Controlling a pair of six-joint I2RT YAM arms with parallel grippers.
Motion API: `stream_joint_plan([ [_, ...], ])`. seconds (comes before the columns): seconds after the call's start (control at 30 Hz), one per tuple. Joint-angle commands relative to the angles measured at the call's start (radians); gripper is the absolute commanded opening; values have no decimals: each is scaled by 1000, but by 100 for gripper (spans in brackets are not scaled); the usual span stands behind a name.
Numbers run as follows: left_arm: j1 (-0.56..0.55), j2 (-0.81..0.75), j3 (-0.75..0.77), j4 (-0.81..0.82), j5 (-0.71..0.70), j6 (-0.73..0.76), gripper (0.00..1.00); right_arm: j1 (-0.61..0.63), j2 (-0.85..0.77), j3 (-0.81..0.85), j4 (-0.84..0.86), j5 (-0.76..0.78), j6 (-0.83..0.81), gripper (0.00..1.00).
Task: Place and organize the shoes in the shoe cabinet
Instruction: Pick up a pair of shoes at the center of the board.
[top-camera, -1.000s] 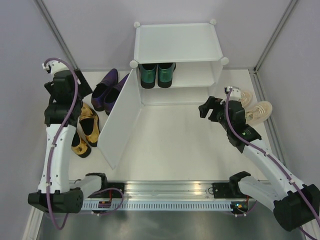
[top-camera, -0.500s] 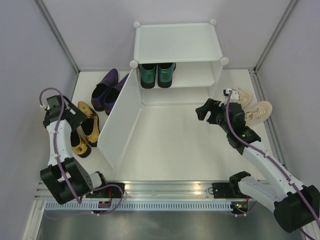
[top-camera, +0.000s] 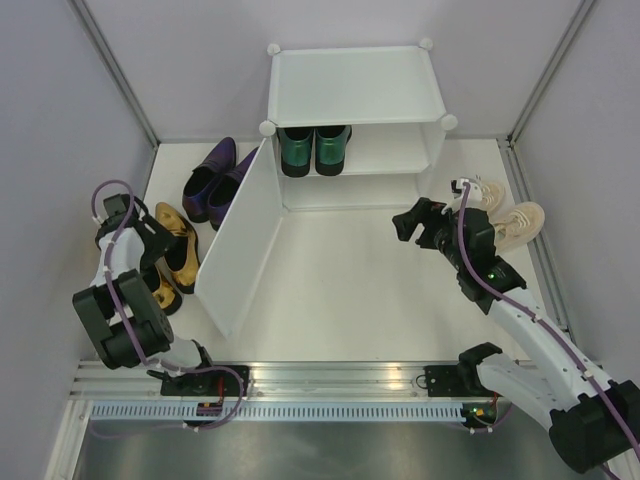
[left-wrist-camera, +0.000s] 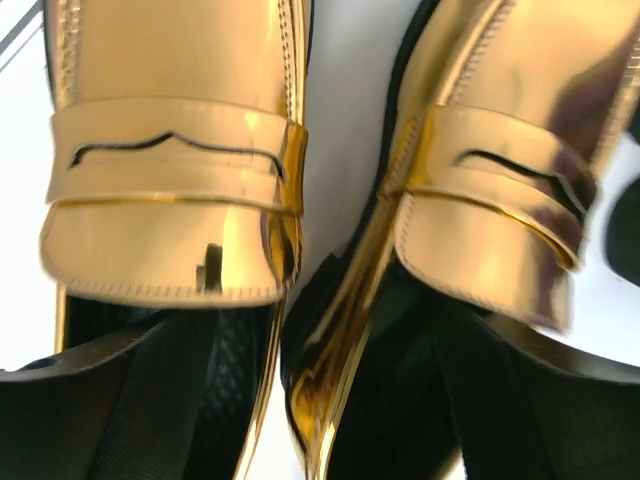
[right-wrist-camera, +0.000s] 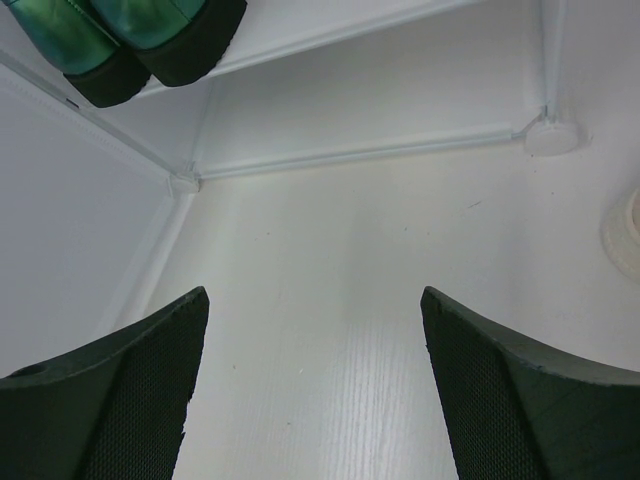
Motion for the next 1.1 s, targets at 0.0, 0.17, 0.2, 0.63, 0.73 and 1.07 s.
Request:
stream_joint_plan([
  [0.0,6,64,-21,90,-18,18,87,-4,-20,2,35,8,0,90],
  [0.17,4,123,-21,96,-7,33,72,-4,-23,2,37,13,-2,90],
  [0.2,6,140,-23,96,-4,39,68,-5,-21,2,37,15,-2,90],
  [0.63,-52,-6,-28,63,34,64,2,-4,-39,21,28,18,-8,91],
  [0.73,-120,-98,47,12,-25,67,2,-5,-33,29,25,8,-8,91],
  [1.07,-195,-306,310,-97,-269,81,2,-8,-21,31,23,21,-8,91],
])
